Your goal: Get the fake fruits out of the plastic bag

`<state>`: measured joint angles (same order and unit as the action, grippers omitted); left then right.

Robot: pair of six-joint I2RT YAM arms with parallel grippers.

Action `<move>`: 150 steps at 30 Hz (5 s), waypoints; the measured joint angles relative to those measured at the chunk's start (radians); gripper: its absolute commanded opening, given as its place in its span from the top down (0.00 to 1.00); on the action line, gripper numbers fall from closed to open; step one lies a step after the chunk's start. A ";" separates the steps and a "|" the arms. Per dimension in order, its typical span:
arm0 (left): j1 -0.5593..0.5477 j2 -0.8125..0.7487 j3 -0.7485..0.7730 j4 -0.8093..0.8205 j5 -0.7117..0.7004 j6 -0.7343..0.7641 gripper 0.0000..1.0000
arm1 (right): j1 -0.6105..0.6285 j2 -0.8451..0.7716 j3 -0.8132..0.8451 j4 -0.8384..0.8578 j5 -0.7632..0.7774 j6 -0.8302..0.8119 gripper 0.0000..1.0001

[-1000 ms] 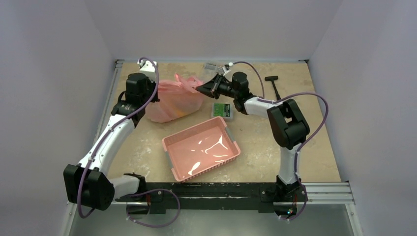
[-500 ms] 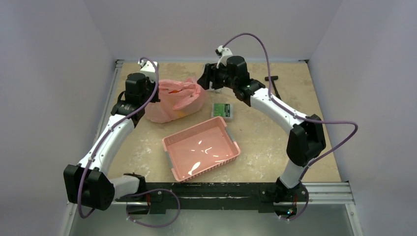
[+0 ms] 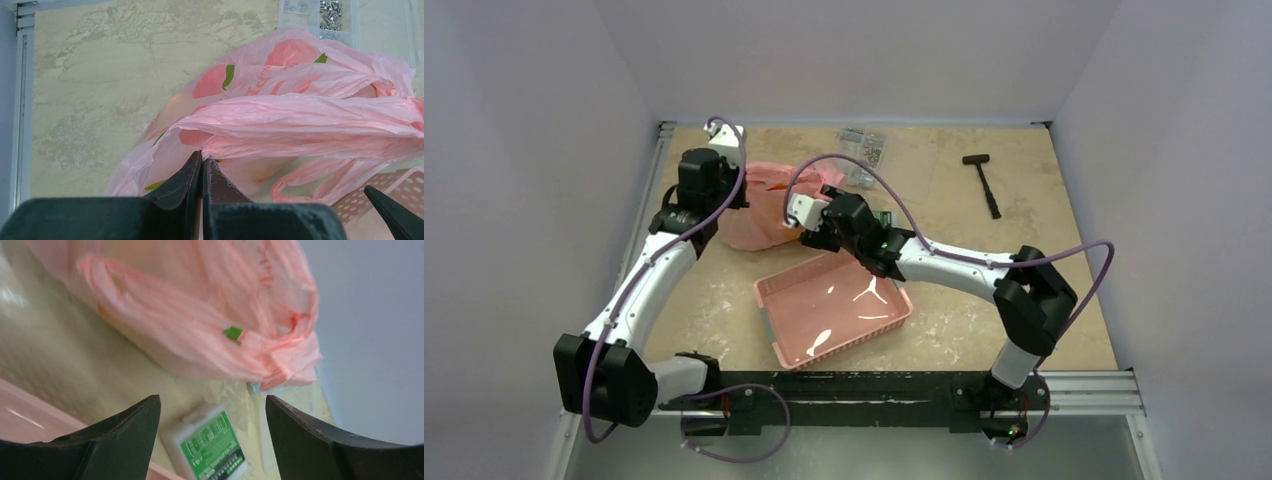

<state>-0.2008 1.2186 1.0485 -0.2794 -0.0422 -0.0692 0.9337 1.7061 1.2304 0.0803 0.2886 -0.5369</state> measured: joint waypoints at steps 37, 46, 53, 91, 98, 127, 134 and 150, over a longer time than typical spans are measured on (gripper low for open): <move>0.011 -0.047 -0.042 -0.037 0.091 0.023 0.61 | -0.124 -0.014 -0.062 0.398 -0.264 0.087 1.00; -0.035 -0.105 0.024 -0.136 -0.010 -0.157 0.45 | -0.198 -0.024 -0.072 0.401 -0.501 0.342 1.00; -0.377 -0.175 0.023 -0.155 -0.316 -0.144 0.29 | -0.222 0.010 -0.002 0.386 -0.655 0.453 1.00; -0.234 -0.003 -0.006 0.113 -0.544 -0.040 1.00 | -0.235 -0.005 0.000 0.361 -0.695 0.594 1.00; -0.111 -0.279 -0.020 0.007 -0.554 -0.051 1.00 | -0.258 0.171 0.209 0.351 -0.508 0.816 1.00; -0.022 -0.712 -0.152 -0.367 -0.169 -0.410 1.00 | -0.273 0.514 0.883 -0.271 -0.326 1.178 0.01; -0.022 -0.715 -0.205 -0.374 -0.090 -0.467 1.00 | -0.265 0.086 0.356 -0.217 -0.365 1.254 0.01; -0.022 -0.797 -0.233 -0.418 -0.051 -0.526 1.00 | -0.019 0.175 0.217 0.033 -0.305 1.428 0.91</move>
<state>-0.2226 0.4213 0.8150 -0.6975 -0.0937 -0.5953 0.9150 1.8812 1.4475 0.1135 -0.0166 0.8913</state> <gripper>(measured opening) 0.008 0.455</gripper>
